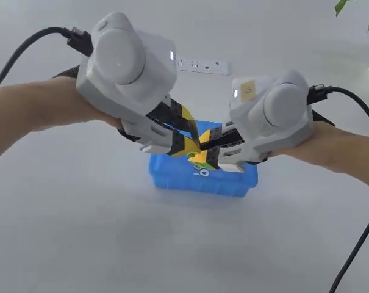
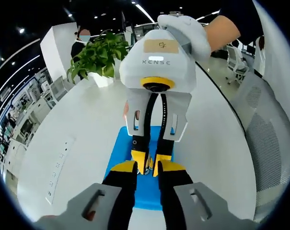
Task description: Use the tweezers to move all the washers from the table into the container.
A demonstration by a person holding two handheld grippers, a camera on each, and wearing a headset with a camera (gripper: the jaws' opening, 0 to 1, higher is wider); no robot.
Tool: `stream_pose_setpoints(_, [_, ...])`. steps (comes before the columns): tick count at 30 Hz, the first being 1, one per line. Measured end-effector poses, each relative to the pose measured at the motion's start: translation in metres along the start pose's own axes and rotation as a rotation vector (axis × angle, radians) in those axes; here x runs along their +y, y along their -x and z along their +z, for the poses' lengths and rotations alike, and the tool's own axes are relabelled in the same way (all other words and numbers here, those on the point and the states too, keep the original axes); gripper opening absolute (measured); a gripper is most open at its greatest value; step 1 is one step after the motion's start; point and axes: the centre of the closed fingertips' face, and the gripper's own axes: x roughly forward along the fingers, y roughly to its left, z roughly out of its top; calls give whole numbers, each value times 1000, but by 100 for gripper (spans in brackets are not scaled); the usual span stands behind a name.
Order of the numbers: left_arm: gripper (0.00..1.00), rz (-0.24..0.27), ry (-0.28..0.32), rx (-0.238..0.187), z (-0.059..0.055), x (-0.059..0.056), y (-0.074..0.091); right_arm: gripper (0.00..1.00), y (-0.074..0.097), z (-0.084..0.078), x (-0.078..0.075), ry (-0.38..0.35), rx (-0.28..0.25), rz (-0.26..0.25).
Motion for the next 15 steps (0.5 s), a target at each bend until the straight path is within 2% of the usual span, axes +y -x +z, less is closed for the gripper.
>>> stream_pose_setpoints(6, [13,10,4,-30,9,-3,12,8,7,5,4,32,15,13])
stream_pose_setpoints(10, [10,12,6,-45,16,-10,20,8,15,12,7,41,13,11])
stream_pose_setpoints(15, [10,26,15,-92,31,-23,36,8,34,26,21,68,-2,20])
